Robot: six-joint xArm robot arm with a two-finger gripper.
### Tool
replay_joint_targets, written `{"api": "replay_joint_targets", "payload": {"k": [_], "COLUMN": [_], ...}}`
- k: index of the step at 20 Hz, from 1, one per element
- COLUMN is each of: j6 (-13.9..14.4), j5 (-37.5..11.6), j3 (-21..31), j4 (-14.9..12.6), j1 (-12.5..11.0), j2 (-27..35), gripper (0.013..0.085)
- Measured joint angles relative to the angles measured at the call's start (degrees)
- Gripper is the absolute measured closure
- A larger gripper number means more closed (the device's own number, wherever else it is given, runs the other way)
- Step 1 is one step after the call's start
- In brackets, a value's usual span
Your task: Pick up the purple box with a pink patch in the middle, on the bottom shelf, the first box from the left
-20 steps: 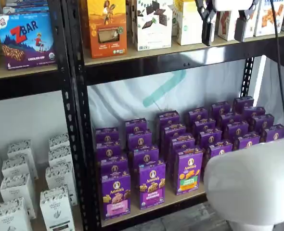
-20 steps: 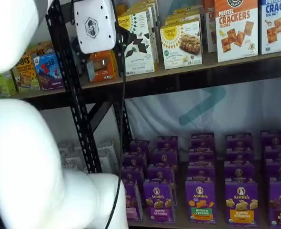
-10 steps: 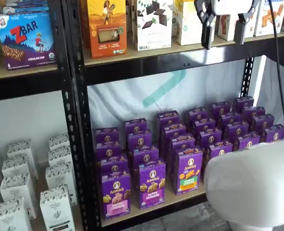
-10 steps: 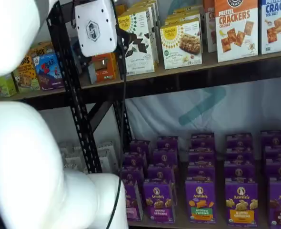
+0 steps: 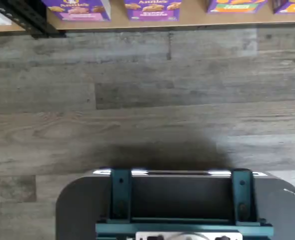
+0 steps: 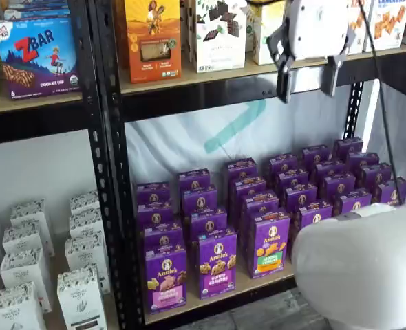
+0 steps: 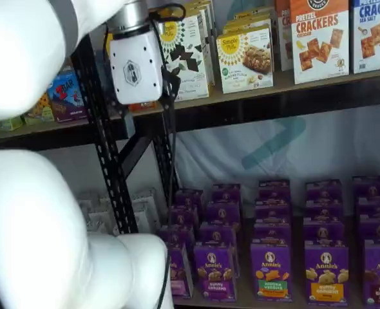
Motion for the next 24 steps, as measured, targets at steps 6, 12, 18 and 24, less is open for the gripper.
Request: {"api": "replay_joint_targets", "payload": {"k": [6,12,18,24], "j6": [0.39,0.1,0.47,2.33], "j5": [-6.64,-15.11,-23.46,-33.82], "j3": [7.32,15.33,23.34,31.15], "j4": [-0.35,0.1,0.45,-0.84], "j1": [0.66,0.57,1.36,3.34], "j2": [-1.18,-2.52,-2.2,0.86], "gripper": [0.013,0.013,0.013,0.013]}}
